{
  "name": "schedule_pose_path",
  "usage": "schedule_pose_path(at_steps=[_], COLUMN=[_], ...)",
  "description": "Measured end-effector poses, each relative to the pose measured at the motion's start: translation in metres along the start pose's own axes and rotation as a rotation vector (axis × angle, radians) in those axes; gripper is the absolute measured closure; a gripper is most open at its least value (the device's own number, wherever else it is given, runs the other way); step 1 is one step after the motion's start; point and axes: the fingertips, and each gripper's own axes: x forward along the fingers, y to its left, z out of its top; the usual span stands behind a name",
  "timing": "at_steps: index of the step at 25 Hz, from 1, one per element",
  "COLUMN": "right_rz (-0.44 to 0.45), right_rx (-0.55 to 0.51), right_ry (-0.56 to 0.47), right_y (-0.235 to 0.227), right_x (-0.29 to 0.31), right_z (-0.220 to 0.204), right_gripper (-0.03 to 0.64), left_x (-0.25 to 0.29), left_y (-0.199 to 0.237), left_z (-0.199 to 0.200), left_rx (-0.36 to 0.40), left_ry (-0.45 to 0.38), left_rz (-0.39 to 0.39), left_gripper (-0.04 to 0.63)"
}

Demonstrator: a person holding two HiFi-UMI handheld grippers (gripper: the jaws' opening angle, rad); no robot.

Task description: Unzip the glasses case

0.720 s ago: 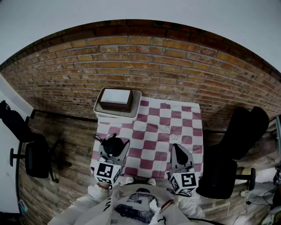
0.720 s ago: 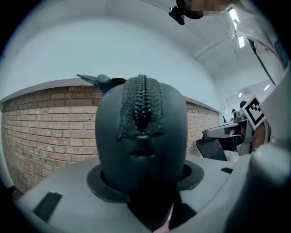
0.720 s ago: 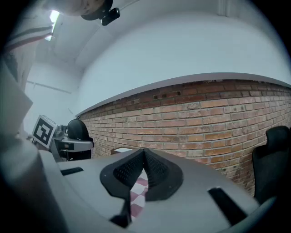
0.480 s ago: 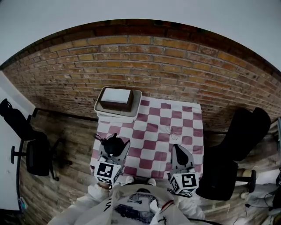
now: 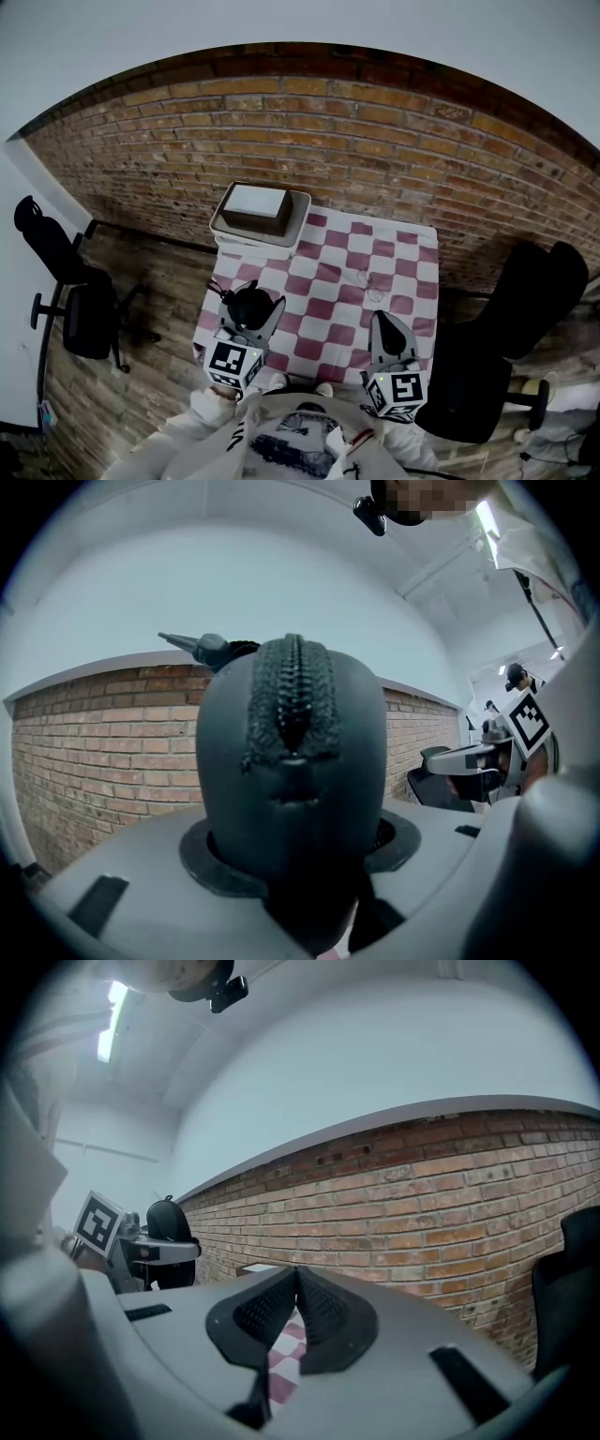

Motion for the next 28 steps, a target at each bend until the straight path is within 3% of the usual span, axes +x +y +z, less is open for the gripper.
schedule_pose_path(at_steps=[7, 16, 28], right_rz=[0.056, 0.106, 0.145], right_rx=[0.006, 0.016, -0.036], right_ry=[0.001, -0.003, 0.005], right_y=[-0.007, 0.005, 0.050], right_x=[-0.005, 0.002, 0.037], right_z=[0.000, -0.002, 0.004], right_gripper=[0.602, 0.602, 0.601], left_x=[0.004, 0.005, 0.012], left_y=[-0.018, -0.022, 0.019], left_z=[0.016, 0.021, 0.024], left_rx=[-0.094, -0.143, -0.326], left_ry=[-0.030, -0.036, -0.084], left_rz=[-0.035, -0.074, -0.135], left_gripper=[0.339, 0.339, 0.339])
